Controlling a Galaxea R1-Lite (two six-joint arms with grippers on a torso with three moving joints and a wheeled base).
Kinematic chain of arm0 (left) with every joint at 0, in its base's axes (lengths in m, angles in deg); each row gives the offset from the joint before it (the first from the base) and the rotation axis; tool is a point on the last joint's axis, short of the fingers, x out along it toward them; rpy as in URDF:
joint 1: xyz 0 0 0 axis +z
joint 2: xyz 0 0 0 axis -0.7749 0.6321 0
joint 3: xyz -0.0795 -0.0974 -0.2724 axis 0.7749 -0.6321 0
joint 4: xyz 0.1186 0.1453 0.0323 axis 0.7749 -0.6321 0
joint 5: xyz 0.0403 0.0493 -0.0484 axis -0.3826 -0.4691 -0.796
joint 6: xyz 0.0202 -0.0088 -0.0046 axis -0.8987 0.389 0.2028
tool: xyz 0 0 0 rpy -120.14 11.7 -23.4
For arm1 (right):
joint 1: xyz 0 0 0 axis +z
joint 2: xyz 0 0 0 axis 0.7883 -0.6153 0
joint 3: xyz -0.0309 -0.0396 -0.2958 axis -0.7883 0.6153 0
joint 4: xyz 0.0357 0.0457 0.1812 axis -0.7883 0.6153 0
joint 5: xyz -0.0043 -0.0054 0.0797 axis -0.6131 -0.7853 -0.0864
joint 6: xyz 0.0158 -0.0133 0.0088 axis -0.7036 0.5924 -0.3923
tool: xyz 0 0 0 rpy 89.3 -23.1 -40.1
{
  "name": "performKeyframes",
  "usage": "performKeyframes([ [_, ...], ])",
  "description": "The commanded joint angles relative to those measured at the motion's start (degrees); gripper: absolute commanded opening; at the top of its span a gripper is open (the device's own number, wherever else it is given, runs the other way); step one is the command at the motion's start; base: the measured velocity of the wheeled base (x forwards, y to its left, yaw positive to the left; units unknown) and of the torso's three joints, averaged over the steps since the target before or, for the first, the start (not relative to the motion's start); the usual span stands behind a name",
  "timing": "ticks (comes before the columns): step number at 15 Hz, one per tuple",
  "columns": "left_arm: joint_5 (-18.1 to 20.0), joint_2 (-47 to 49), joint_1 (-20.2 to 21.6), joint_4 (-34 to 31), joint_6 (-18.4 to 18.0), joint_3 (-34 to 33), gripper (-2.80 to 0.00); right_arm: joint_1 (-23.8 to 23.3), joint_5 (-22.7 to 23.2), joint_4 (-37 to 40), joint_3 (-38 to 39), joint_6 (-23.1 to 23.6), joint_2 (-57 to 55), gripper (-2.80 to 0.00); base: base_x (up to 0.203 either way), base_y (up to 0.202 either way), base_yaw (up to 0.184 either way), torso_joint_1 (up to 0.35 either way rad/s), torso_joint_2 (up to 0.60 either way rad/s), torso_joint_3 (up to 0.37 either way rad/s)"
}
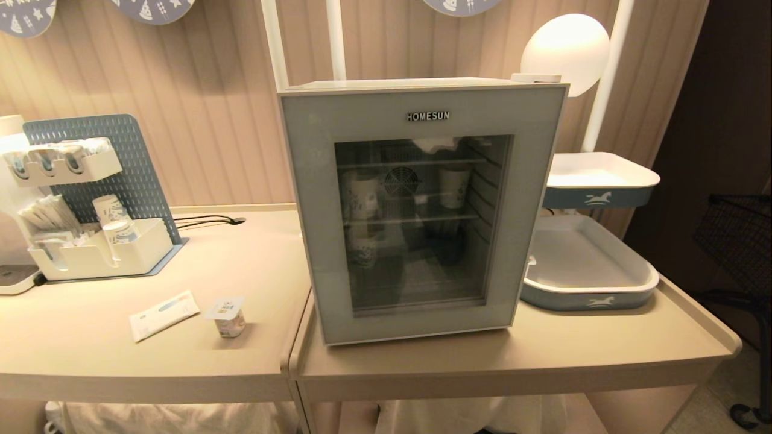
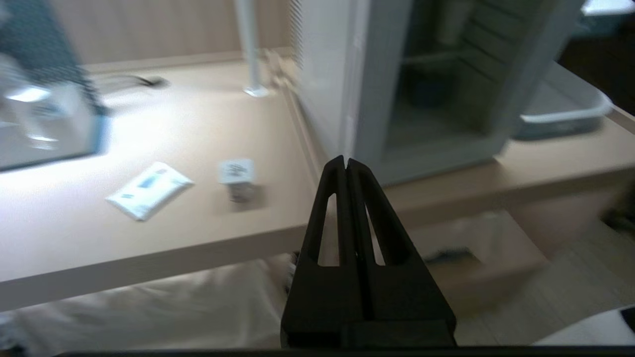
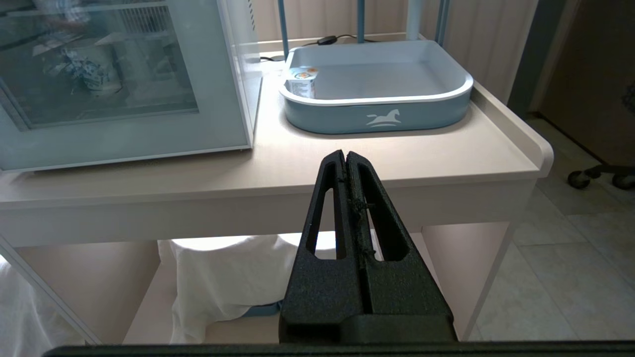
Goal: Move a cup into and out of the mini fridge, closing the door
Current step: Open the freezer door
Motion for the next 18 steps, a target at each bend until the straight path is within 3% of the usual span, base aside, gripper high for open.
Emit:
performKeyframes([
  [1,8.0,13.0,0.1,4.5,0.5,-5.0,-2.8,0.0,0.0,0.0,0.6,0.0,0.0,-2.8,0.0,0.0,0.0,0.0,0.0,0.0],
  [4,19.5,23.6,1.4,23.9,2.1,-18.2,-2.8,0.0,0.0,0.0,0.6,0.0,0.0,-2.8,0.0,0.0,0.0,0.0,0.0,0.0],
  [6,28.9,32.0,6.3,35.5,2.5,-22.9,-2.8,0.0,0.0,0.0,0.6,0.0,0.0,-2.8,0.0,0.0,0.0,0.0,0.0,0.0],
  [7,35.0,35.4,10.5,39.1,2.5,-24.3,0.0,0.0,0.0,0.0,0.6,0.0,0.0,-2.8,0.0,0.0,0.0,0.0,0.0,0.0],
  [9,44.6,41.7,15.9,44.2,2.0,-25.0,0.0,0.0,0.0,0.0,0.6,0.0,0.0,-2.8,0.0,0.0,0.0,0.0,0.0,0.0],
  [11,50.7,47.8,17.1,50.2,0.7,-25.3,0.0,0.0,0.0,0.0,0.6,0.0,0.0,-2.8,0.0,0.0,0.0,0.0,0.0,0.0],
  [14,54.4,57.0,15.3,62.1,-0.3,-25.3,0.0,0.0,0.0,0.0,0.6,0.0,0.0,-2.8,0.0,0.0,0.0,0.0,0.0,0.0],
  [18,55.1,69.5,7.2,80.7,-0.2,-25.1,0.0,0.0,-0.1,0.1,0.6,0.0,0.0,-2.8,0.0,0.0,0.0,0.0,0.0,0.0],
])
